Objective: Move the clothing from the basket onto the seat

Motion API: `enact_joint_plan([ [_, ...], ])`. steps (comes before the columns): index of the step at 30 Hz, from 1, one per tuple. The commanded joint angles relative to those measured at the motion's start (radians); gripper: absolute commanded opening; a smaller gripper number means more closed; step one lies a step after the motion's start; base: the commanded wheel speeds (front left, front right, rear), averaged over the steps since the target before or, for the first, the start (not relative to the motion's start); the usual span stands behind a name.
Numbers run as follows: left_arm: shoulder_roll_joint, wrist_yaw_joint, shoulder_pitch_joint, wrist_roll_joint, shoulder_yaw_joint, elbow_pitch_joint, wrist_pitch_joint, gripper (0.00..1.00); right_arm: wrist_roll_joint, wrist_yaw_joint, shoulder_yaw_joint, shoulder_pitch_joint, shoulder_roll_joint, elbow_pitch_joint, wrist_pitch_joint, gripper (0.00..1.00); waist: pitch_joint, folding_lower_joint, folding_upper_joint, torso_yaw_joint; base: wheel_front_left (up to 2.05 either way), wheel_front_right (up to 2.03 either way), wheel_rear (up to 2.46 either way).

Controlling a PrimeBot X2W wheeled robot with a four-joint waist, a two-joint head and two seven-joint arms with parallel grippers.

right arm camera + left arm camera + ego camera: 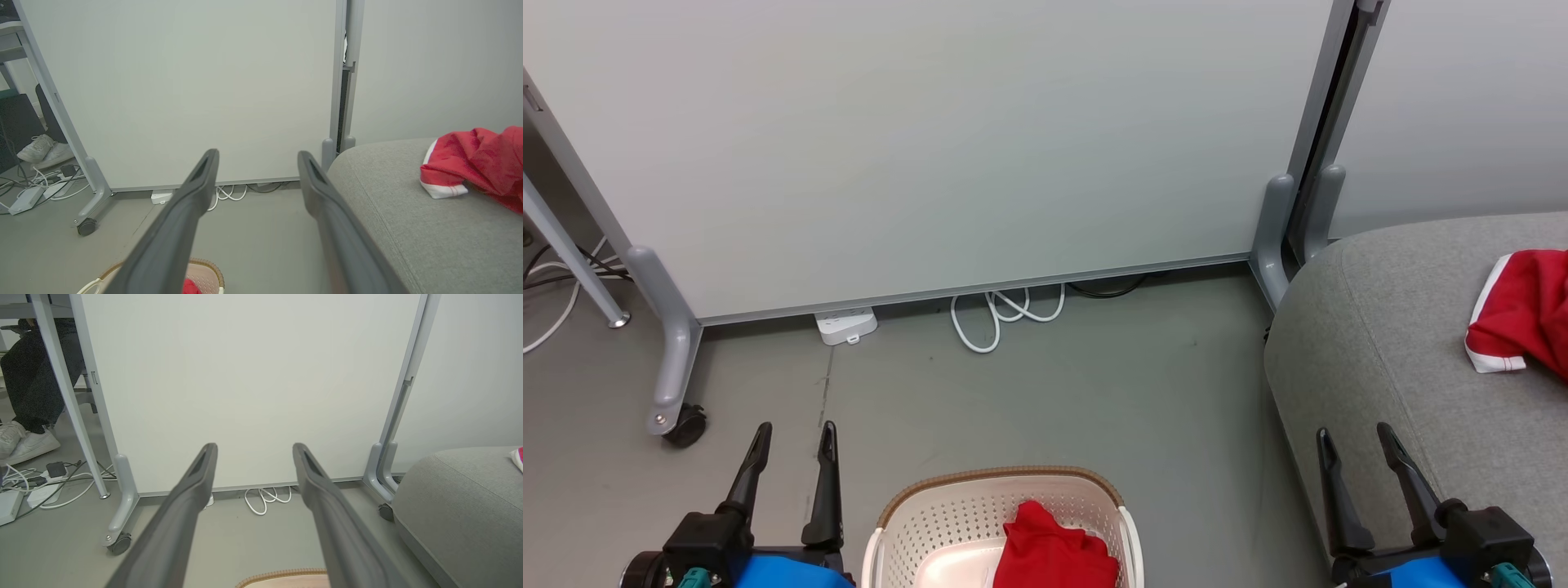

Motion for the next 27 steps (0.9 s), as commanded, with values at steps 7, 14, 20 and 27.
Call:
enact_joint_plan([
  [7, -0.006, -0.026, -0.039, 0.021, -0.01, 0.038, -0.003, 1.0, -0.006, -0.001, 0.003, -0.012, -0.001, 0.005, -0.001, 1.0, 0.009, 0.0, 0.0, -0.008, 0.0, 0.0, 0.0],
  [14, -0.008, -0.058, -0.152, 0.054, -0.098, 0.155, -0.003, 1.0, -0.017, -0.001, 0.01, -0.066, -0.008, -0.001, -0.001, 1.0, 0.062, 0.0, 0.0, -0.026, 0.0, 0.0, 0.0],
  [20, -0.005, -0.069, -0.281, 0.074, -0.184, 0.29, -0.003, 1.0, -0.025, -0.001, 0.027, -0.173, -0.006, -0.019, -0.001, 1.0, 0.171, 0.0, 0.0, -0.074, 0.0, 0.0, 0.0],
  [27, 0.012, -0.074, -0.418, 0.062, -0.286, 0.469, -0.003, 1.0, -0.033, -0.001, 0.045, -0.312, 0.009, -0.039, -0.001, 1.0, 0.32, 0.0, 0.0, -0.144, 0.0, 0.0, 0.0],
])
